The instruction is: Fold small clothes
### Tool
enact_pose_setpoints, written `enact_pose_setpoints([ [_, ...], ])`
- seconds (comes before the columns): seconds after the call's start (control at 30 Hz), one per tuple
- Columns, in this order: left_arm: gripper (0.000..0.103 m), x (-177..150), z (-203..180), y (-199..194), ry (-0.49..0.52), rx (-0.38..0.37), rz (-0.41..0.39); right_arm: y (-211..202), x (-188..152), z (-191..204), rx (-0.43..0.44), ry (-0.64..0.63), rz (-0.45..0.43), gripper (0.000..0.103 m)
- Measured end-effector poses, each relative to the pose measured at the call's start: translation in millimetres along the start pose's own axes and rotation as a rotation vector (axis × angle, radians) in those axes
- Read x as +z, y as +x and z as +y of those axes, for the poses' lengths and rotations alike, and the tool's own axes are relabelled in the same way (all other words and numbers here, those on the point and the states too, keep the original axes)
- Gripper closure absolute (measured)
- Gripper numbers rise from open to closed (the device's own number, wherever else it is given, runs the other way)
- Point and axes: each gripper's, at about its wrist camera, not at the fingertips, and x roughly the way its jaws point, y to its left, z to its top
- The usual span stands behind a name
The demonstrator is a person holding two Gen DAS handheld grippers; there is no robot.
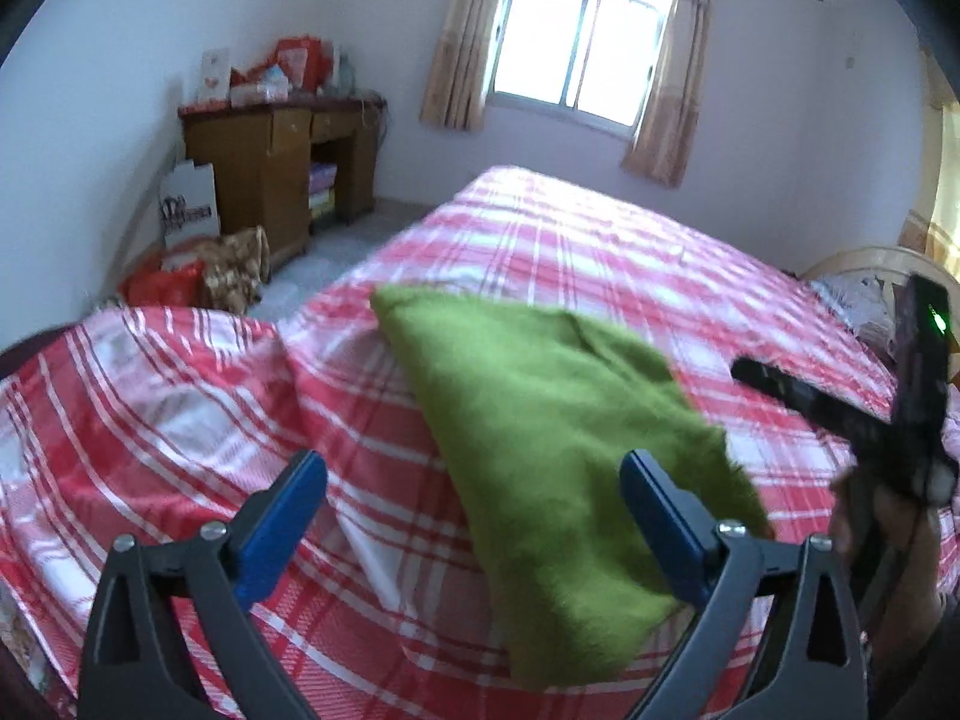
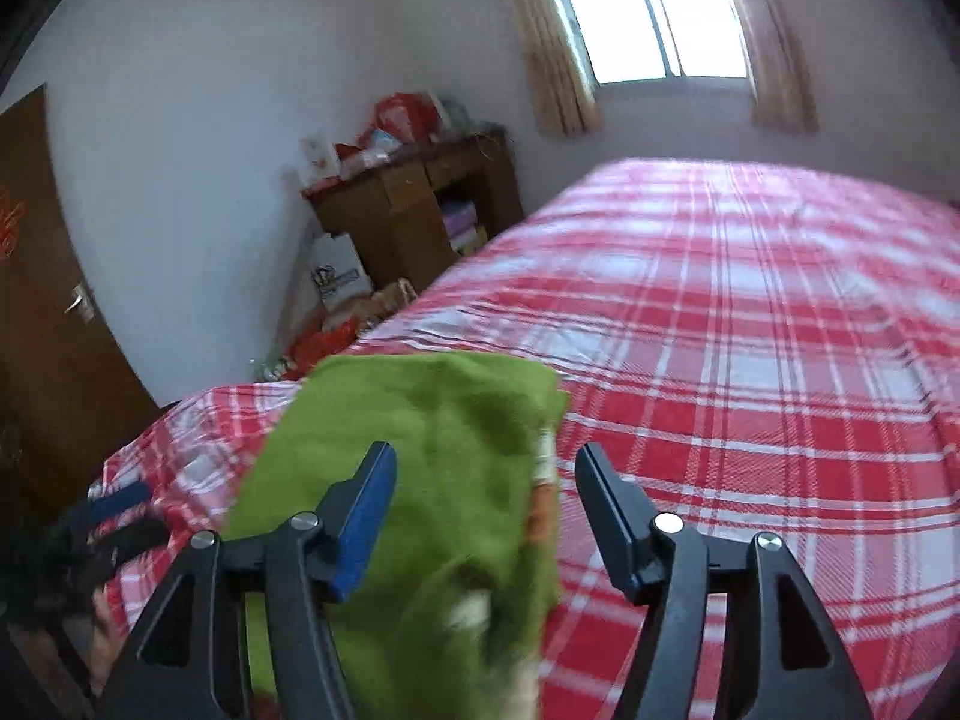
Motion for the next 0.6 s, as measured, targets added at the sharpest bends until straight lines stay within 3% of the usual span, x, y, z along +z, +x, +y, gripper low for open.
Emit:
enact_pose_setpoints([
  [0.27,0.000,15,-3,-21,0.006,-0.024,-0.075,-35,-1,34,0.001,-0.041,-0.034,0.040],
  [0.6,0.000,18,-2,-29,0.002,-0.041,-0.099,-68,-1,40,-0.027,-0.034,-0.072,0.040],
])
